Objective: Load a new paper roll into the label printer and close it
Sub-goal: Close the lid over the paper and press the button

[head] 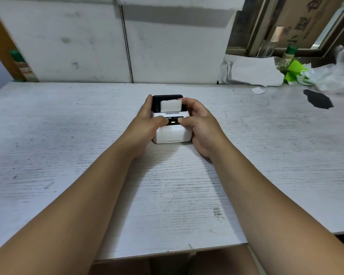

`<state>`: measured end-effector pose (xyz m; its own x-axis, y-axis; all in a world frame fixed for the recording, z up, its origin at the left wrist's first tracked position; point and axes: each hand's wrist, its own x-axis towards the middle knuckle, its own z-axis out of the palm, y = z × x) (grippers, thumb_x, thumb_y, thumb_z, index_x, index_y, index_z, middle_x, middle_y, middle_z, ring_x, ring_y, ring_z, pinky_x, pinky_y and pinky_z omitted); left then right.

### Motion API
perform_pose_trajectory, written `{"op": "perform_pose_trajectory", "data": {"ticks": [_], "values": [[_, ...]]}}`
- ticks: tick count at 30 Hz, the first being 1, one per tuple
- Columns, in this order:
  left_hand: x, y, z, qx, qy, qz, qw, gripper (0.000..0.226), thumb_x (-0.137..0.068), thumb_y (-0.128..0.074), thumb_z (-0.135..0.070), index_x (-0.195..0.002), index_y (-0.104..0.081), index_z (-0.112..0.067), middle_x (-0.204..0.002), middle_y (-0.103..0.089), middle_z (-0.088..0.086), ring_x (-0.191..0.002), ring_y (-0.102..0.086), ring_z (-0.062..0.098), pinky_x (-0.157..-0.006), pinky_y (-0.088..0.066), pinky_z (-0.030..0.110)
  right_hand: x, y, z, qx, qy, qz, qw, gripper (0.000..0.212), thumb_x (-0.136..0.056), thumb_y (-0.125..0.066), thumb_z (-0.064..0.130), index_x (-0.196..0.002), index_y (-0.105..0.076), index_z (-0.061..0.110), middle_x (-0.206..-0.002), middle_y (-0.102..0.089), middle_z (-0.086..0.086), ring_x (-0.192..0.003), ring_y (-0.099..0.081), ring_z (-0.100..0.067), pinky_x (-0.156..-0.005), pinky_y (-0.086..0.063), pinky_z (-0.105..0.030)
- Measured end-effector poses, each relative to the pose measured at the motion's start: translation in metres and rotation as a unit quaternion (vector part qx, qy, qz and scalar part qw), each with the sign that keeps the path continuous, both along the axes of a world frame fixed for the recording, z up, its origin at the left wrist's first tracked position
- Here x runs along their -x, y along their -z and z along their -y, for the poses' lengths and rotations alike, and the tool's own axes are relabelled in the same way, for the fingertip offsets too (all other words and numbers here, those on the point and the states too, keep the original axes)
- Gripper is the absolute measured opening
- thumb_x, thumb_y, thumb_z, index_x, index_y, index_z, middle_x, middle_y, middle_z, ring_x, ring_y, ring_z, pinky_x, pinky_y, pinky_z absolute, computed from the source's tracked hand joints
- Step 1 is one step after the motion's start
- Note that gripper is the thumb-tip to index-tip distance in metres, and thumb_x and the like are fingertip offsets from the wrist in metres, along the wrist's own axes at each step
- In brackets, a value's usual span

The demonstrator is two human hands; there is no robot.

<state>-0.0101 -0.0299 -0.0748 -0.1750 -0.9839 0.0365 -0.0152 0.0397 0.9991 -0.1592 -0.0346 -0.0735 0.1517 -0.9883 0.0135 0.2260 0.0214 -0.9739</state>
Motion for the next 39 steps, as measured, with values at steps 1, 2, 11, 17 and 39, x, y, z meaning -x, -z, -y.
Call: {"op": "perform_pose_trajectory", "data": {"ticks": [1,2,11,17,39], "values": [[0.0003,0.0001,0.0001,0.001,-0.002,0.002,1.000,0.047,-0.076,-0.052,-0.008,-0.121,-0.052,-0.021,-0.122,-0.063,0.016,-0.097,-0.062,0.024,-0.081,-0.044,0.044,0.0001,-0.0003,-0.0002,0.001,0.001,-0.002,1.000,0.043,-0.080,-0.046,-0.015,-0.110,-0.055,0.015,-0.119,-0.057,-0.008,-0.105,-0.055,-0.021,-0.093,-0.045,-0.035],[0.0005,0.0000,0.0000,0.001,-0.004,0.007,1.000,0.048,-0.076,-0.053,-0.008,-0.122,-0.052,-0.020,-0.122,-0.062,0.016,-0.097,-0.063,0.026,-0.080,-0.043,0.044,0.0000,-0.0011,-0.0010,0.005,0.001,-0.006,1.000,0.043,-0.082,-0.043,-0.017,-0.107,-0.055,0.016,-0.115,-0.057,-0.006,-0.103,-0.055,-0.020,-0.091,-0.045,-0.034],[-0.0002,0.0009,0.0009,-0.004,-0.002,0.007,1.000,0.049,-0.076,-0.053,-0.009,-0.123,-0.052,-0.022,-0.123,-0.062,0.017,-0.100,-0.061,0.028,-0.081,-0.043,0.046,0.0027,0.0017,-0.0020,0.015,-0.013,0.004,1.000,0.046,-0.084,-0.043,-0.017,-0.112,-0.054,0.018,-0.112,-0.059,-0.002,-0.103,-0.056,-0.019,-0.091,-0.046,-0.034],[-0.0013,0.0003,0.0017,-0.011,-0.007,0.006,1.000,0.049,-0.074,-0.055,-0.012,-0.122,-0.052,-0.022,-0.123,-0.060,0.019,-0.095,-0.060,0.027,-0.078,-0.041,0.046,0.0006,0.0027,-0.0006,0.008,-0.013,0.008,1.000,0.044,-0.082,-0.046,-0.015,-0.111,-0.059,0.016,-0.146,-0.046,-0.010,-0.127,-0.050,-0.025,-0.104,-0.043,-0.040],[-0.0025,0.0035,0.0039,-0.011,-0.019,0.025,0.999,0.051,-0.075,-0.055,-0.010,-0.124,-0.052,-0.024,-0.124,-0.062,0.015,-0.115,-0.059,0.038,-0.100,-0.042,0.057,0.0006,-0.0019,-0.0039,-0.003,-0.011,0.008,1.000,0.042,-0.083,-0.045,-0.016,-0.102,-0.062,0.017,-0.150,-0.042,-0.004,-0.127,-0.050,-0.019,-0.104,-0.043,-0.037]]}}
